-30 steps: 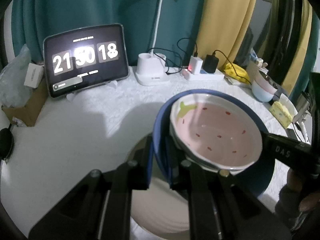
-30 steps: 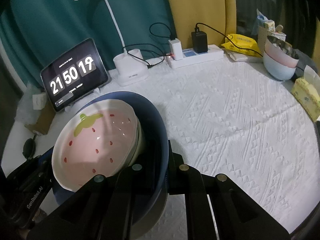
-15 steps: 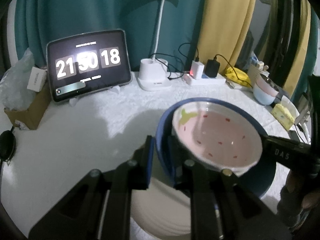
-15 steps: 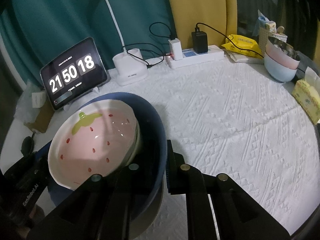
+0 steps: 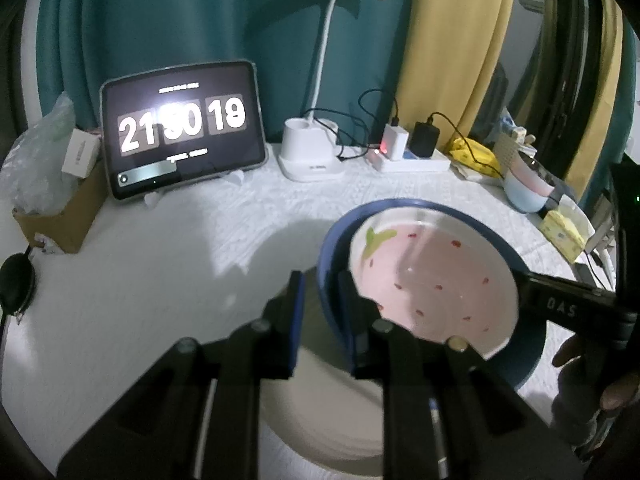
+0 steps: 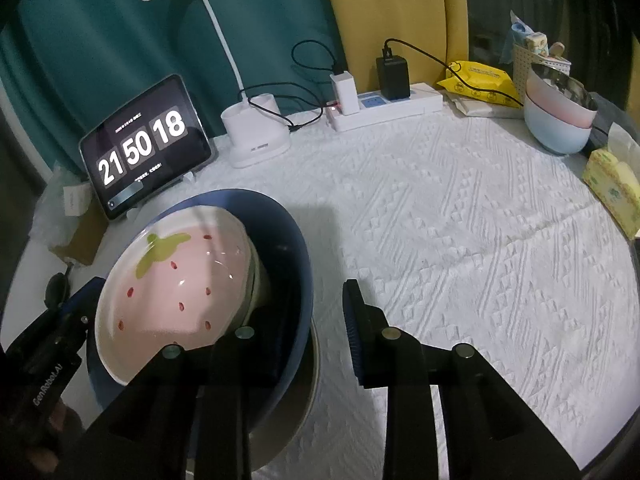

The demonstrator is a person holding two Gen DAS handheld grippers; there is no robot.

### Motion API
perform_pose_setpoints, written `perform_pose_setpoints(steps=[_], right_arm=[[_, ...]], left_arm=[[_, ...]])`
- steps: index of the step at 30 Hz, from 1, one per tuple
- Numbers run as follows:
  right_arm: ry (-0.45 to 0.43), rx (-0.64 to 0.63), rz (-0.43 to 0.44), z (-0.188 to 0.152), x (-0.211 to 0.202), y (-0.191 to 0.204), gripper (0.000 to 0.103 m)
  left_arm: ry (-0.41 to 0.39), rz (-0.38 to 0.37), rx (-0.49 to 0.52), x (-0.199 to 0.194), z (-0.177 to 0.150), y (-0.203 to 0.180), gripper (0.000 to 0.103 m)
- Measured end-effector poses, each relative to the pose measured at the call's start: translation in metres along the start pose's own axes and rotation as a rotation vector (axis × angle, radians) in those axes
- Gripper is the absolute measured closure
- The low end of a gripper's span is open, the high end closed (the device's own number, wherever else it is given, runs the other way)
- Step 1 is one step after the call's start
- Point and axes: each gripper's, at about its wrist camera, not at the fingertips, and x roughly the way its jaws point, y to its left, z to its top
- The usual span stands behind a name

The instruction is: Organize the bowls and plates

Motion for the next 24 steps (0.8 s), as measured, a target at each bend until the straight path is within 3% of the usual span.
perform_pose_setpoints(steps=[15, 19, 24], right_arm=[[-0.055, 0.005, 0.006, -0.007, -0.015, -0.003, 0.072], [-0.093, 0.011, 0.016, -0.004, -0.024, -0.005, 0.057], [-0.103, 0.001, 0.005, -0.004, -0.030, -0.005, 0.056]], left_arm=[[0.005, -0.004, 0.000, -0.013, -0.008, -0.003, 0.084], [0.002, -0.006, 0.007, -0.016, -0.010, -0.005, 0.084], [-0.012, -0.007, 0.012, -0.022, -0.010, -0.007, 0.084]])
